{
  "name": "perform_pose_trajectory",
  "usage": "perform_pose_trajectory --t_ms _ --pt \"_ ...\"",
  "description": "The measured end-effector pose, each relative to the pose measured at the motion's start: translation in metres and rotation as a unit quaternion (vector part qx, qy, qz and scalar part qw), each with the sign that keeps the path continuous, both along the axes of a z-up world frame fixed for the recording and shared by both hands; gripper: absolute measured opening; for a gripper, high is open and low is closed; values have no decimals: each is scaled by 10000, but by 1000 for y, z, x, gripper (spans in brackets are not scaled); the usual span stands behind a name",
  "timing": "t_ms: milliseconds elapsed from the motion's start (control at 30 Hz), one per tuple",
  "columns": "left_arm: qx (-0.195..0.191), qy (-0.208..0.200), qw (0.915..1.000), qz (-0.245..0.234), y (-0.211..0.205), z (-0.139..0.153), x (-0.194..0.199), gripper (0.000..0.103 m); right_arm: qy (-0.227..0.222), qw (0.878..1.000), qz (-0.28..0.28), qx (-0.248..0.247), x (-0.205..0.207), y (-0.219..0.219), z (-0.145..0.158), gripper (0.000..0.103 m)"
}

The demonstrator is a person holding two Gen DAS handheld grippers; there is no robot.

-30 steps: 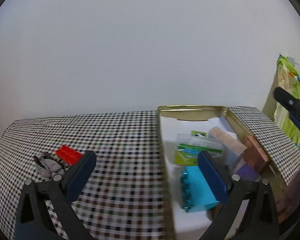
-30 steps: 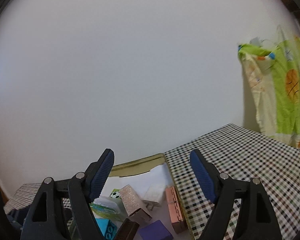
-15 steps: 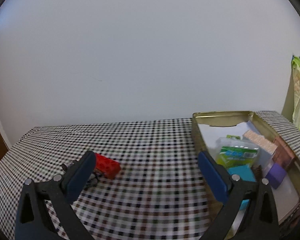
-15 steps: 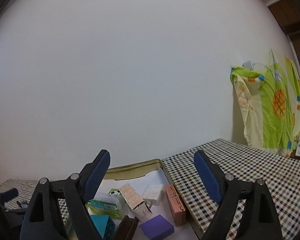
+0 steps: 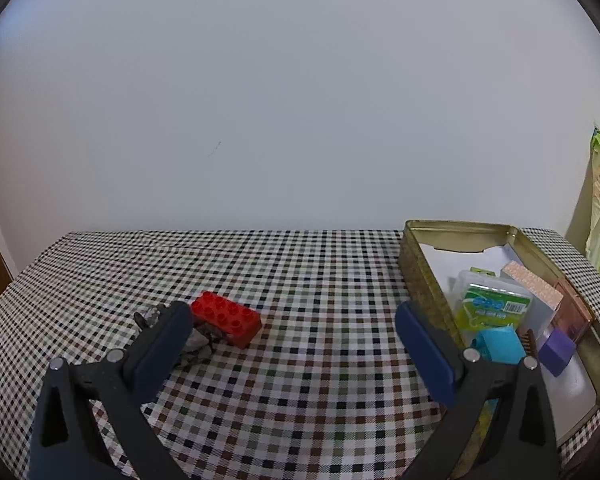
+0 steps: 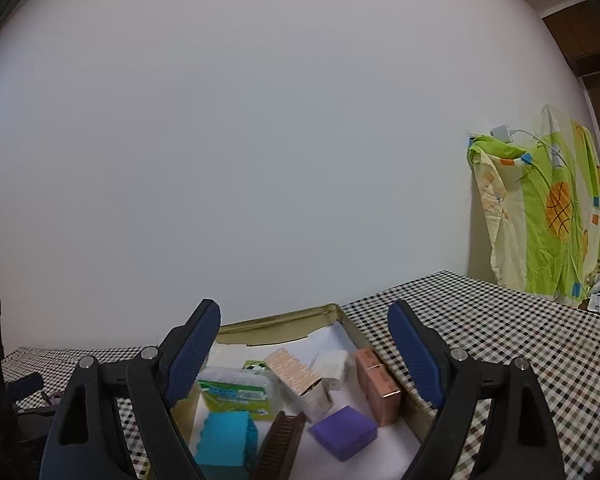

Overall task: Organize rigid objects
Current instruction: 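Move both open tools from the tray toward the red brick and gray pouch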

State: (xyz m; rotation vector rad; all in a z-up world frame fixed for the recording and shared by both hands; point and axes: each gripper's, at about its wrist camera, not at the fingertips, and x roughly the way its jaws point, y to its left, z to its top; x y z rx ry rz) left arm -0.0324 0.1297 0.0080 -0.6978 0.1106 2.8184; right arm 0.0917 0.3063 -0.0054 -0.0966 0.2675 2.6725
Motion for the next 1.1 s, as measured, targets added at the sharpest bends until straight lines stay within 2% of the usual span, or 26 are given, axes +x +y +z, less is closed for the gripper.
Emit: perform_pose_trajectory --t_ms 367,700,867,1100 --pt "-11 -65 9999 98 -21 -1 -11 102 17 9995 285 138 -13 -41 -1 88" --pt "125 -323 9980 527 -66 -7 -40 102 -122 9978 637 171 -40 -75 -4 88" --pt "325 -595 9945 798 -95 -13 -60 102 -261 9959 841 190 -53 -91 -6 88" --pt "632 -960 9845 1326 -140 -24 -86 102 -554 9923 1110 18 -79 -102 -10 88"
